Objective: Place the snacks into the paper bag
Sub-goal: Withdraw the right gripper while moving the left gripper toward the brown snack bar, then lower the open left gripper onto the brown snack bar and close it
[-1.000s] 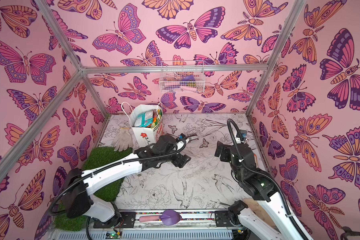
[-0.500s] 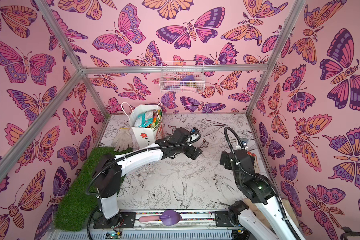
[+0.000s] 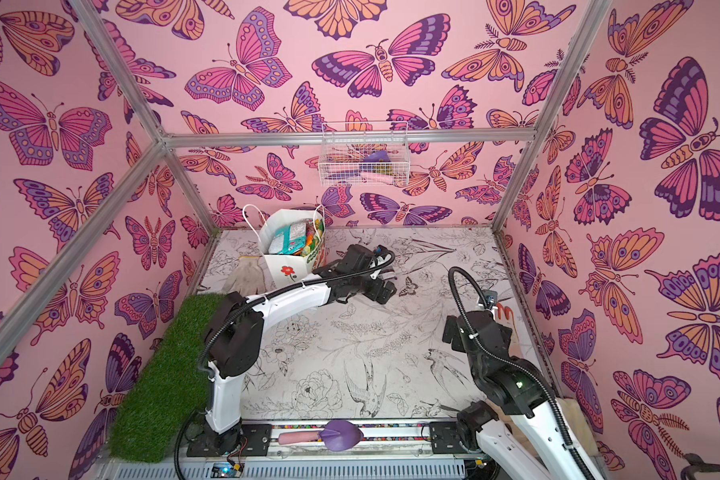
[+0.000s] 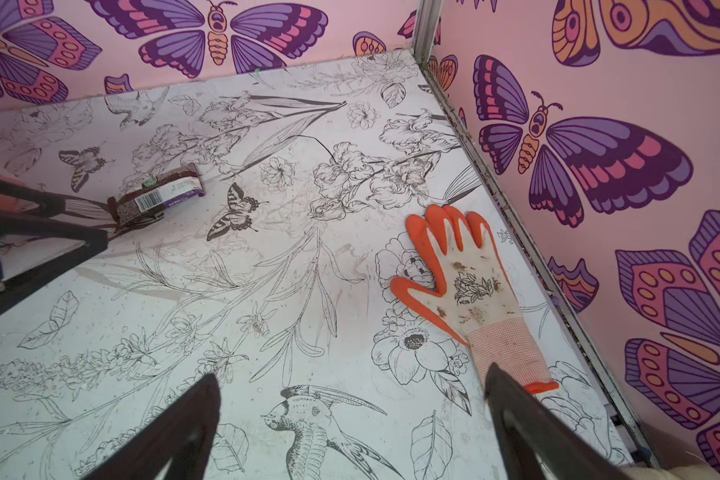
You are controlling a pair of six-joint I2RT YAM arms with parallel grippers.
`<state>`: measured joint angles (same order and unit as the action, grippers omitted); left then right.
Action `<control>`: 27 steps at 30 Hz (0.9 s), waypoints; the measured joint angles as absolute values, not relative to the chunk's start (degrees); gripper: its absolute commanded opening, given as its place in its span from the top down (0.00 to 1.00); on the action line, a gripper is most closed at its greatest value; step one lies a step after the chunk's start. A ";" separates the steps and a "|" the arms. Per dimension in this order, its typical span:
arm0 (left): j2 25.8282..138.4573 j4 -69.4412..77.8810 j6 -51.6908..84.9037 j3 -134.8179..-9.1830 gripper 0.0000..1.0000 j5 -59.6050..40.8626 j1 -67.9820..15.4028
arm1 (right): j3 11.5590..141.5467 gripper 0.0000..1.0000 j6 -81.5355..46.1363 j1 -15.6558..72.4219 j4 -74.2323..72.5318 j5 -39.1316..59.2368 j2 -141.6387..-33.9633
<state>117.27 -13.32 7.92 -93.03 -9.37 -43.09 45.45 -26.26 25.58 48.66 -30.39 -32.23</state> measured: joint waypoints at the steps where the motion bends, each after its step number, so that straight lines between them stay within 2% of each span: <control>1: 117.82 -13.32 7.92 -93.95 0.07 -9.47 -42.76 | 45.43 0.01 -26.37 25.58 48.58 -30.28 -31.86; 27: 139.06 -23.55 6.37 -120.29 0.08 -8.84 -36.69 | 44.56 0.01 -26.61 25.58 46.89 -27.75 -32.53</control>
